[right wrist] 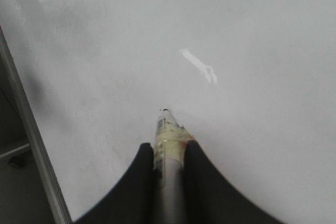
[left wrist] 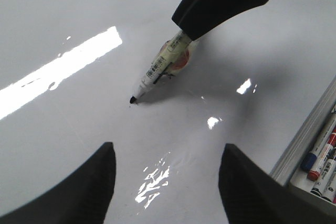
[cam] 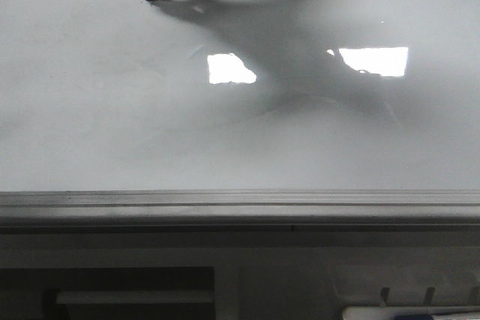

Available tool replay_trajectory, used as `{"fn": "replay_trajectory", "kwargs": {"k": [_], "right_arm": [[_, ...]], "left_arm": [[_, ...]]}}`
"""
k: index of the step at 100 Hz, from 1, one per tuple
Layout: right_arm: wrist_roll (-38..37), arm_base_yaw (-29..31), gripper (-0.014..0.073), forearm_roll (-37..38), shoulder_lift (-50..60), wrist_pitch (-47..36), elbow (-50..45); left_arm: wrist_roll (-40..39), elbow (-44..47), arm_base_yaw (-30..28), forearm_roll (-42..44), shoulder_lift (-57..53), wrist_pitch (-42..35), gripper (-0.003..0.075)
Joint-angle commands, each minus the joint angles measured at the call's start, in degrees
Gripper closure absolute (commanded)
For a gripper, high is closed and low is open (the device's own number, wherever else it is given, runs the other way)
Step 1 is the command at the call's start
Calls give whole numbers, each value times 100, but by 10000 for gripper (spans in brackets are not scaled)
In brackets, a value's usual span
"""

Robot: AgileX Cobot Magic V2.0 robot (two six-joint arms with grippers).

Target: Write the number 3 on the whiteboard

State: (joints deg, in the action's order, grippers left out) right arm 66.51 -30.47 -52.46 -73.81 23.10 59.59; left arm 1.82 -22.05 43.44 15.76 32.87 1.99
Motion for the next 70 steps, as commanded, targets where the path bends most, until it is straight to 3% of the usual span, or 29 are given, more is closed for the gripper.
{"fn": "replay_trajectory", "kwargs": {"k": [1, 18, 37, 70], "right_arm": [[-20, 163, 654, 21, 74, -274, 184], [-159, 385, 654, 269, 339, -243, 184], [-1354, 500, 654, 1381, 452, 429, 124], [-1400, -30, 652, 1401, 82, 365, -66]], "left_arm": [[-45, -170, -7, -68, 2, -426, 321], [-45, -170, -7, -68, 2, -426, 321], [-45, -170, -7, -68, 2, -426, 321], [-45, -170, -7, -68, 2, -426, 321]]}}
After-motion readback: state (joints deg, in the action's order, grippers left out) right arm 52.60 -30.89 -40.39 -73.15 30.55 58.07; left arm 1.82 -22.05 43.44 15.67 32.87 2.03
